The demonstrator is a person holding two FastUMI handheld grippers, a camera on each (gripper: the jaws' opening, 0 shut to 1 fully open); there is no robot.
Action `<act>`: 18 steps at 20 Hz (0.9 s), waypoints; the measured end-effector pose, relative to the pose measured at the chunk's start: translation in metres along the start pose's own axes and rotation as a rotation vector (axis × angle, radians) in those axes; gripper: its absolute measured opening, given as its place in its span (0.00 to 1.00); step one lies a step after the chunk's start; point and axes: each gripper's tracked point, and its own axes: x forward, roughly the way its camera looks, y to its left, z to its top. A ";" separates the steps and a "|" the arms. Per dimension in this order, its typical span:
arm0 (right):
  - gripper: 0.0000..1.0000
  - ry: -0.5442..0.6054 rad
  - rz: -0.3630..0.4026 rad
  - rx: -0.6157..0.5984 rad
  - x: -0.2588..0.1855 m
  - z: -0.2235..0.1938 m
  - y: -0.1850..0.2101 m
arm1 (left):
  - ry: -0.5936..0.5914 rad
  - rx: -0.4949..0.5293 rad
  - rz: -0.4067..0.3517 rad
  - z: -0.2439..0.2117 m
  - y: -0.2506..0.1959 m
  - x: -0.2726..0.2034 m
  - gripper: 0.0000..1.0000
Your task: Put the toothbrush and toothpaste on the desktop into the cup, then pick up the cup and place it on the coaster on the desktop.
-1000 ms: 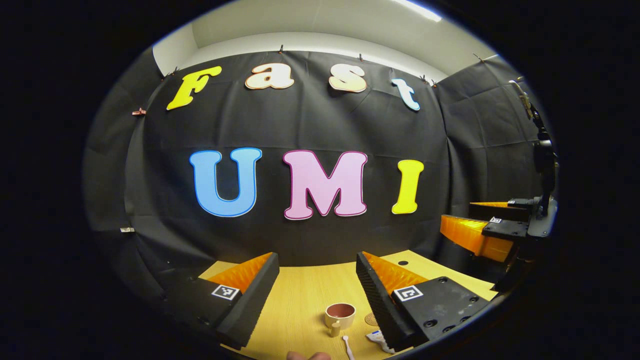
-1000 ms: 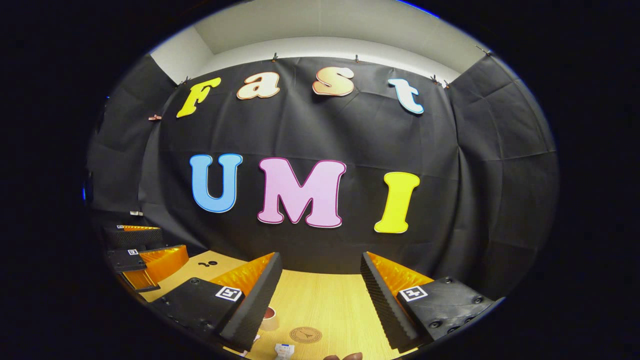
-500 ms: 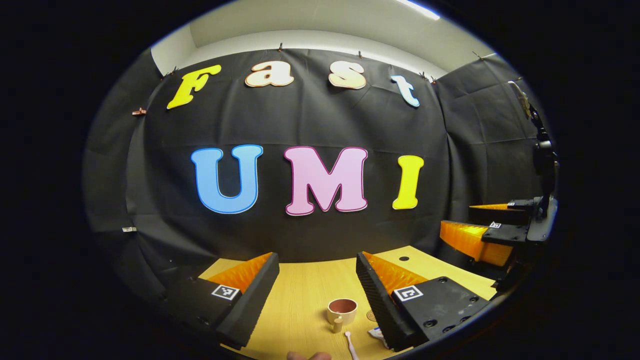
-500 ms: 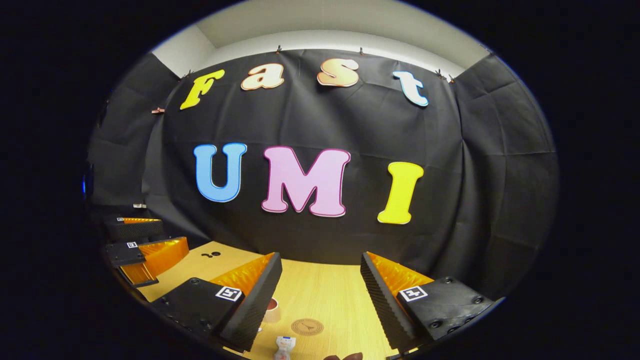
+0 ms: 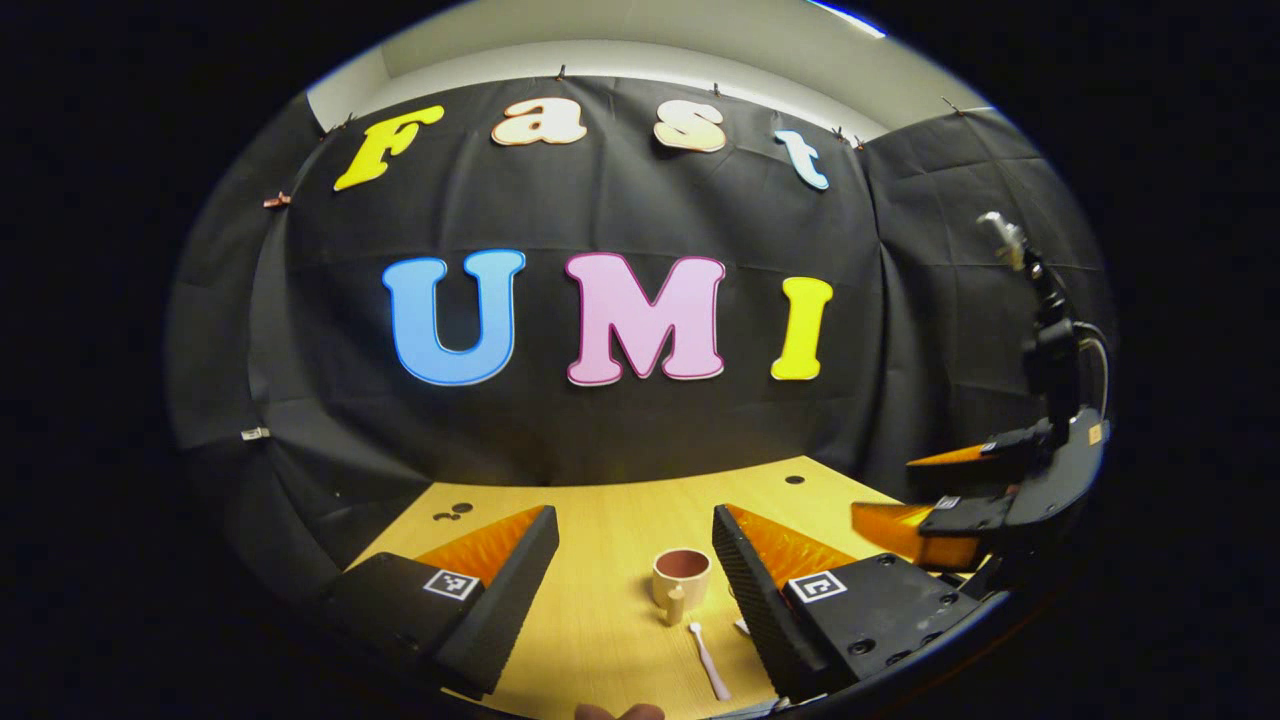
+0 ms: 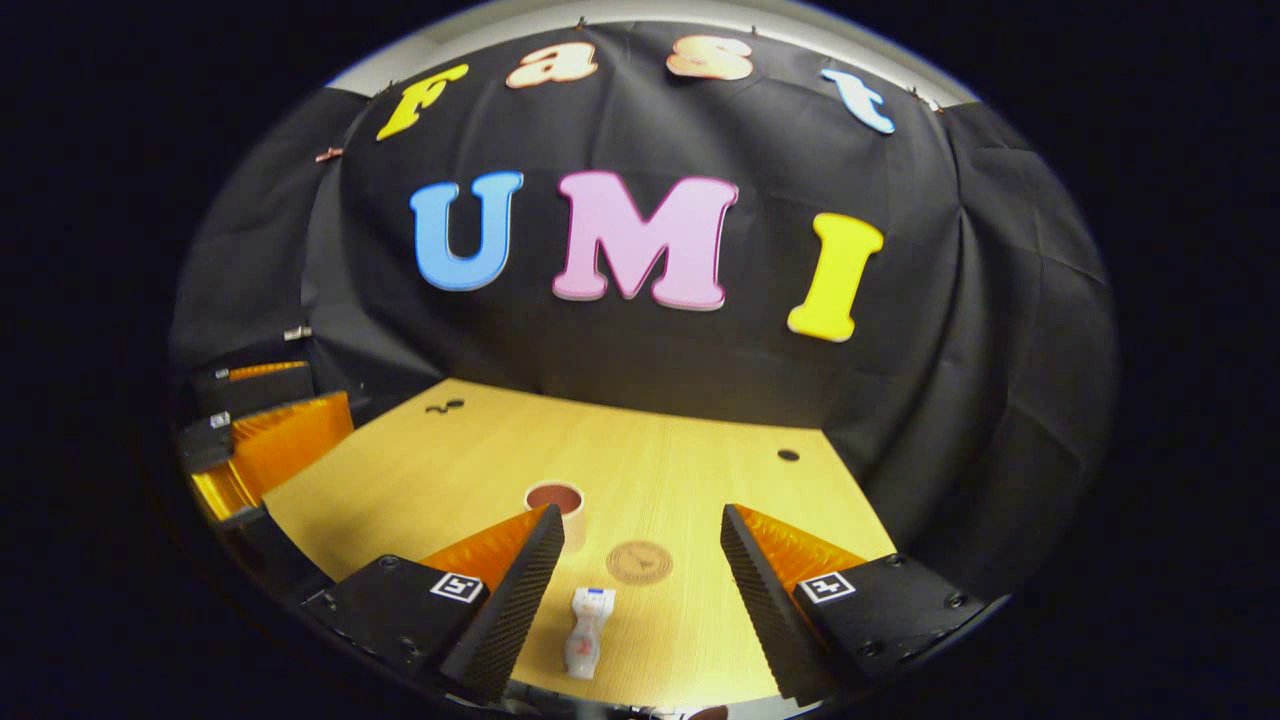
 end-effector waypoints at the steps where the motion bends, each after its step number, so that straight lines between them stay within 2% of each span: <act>1: 0.97 0.053 0.007 -0.006 0.005 -0.018 0.006 | 0.019 -0.002 0.000 -0.001 0.001 0.000 0.96; 8: 0.97 0.371 0.089 0.047 0.034 -0.122 0.043 | 0.109 0.005 0.023 -0.013 0.002 -0.002 0.96; 12: 0.97 0.542 0.071 0.084 0.064 -0.175 0.049 | 0.131 0.006 0.043 -0.013 0.004 -0.002 0.96; 14: 0.97 0.600 0.071 0.094 0.072 -0.194 0.051 | 0.139 0.005 0.056 -0.017 0.010 -0.008 0.96; 18: 0.94 0.669 0.073 0.041 0.089 -0.216 0.052 | 0.156 -0.007 0.077 -0.025 0.012 -0.020 0.96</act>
